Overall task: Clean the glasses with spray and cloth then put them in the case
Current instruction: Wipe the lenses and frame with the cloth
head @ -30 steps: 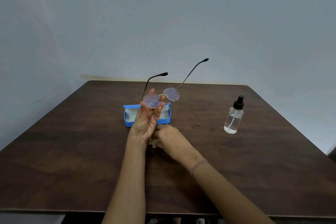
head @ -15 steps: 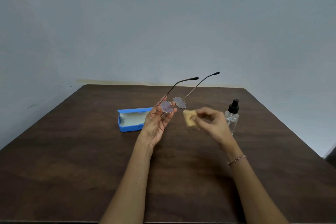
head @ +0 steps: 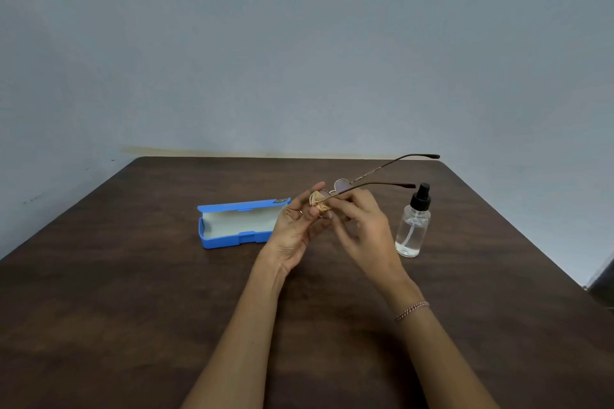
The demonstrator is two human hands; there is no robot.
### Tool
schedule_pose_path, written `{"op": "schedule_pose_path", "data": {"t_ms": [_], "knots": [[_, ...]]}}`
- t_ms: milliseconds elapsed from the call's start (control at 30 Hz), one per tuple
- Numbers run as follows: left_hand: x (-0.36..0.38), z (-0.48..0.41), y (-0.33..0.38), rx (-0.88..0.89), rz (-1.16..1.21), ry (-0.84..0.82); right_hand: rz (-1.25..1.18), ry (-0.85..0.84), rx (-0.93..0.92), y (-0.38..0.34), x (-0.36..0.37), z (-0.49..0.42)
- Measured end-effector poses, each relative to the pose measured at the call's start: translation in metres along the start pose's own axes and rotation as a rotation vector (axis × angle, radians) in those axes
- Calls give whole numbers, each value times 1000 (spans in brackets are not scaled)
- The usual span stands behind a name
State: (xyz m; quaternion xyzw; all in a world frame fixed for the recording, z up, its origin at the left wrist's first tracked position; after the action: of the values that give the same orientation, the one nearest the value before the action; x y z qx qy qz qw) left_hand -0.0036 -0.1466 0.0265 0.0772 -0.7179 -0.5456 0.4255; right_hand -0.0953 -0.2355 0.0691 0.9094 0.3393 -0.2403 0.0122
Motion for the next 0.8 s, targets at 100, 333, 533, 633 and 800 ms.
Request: {"op": "schedule_pose_path", "data": {"t_ms": [100, 333, 533, 633, 800], "knots": [[1, 1, 3, 18, 5, -31, 90, -7, 3, 5, -6, 0], [-2, -2, -3, -29, -65, -41, 31, 15, 30, 0, 2, 0], [0, -1, -4, -55, -87, -33, 123, 18, 96, 9, -2, 2], [-1, -1, -7, -72, -94, -5, 131, 24, 113, 5, 1, 2], [-4, 0, -4, -65, -85, -2, 37, 7, -13, -1, 3, -4]]}}
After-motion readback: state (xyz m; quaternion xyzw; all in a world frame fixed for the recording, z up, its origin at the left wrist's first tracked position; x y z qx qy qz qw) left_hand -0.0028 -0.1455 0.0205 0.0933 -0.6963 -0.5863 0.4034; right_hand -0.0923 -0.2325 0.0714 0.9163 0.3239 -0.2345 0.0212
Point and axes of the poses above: each hand's wrist, its own z-axis away from the middle knuckle, its own x-axis out of the palm, y = z × x, the point moved 4 cm from there along -z, towards the middle knuckle, and after that the axes turned 15 degrees about -x, right-handed, at the moved point
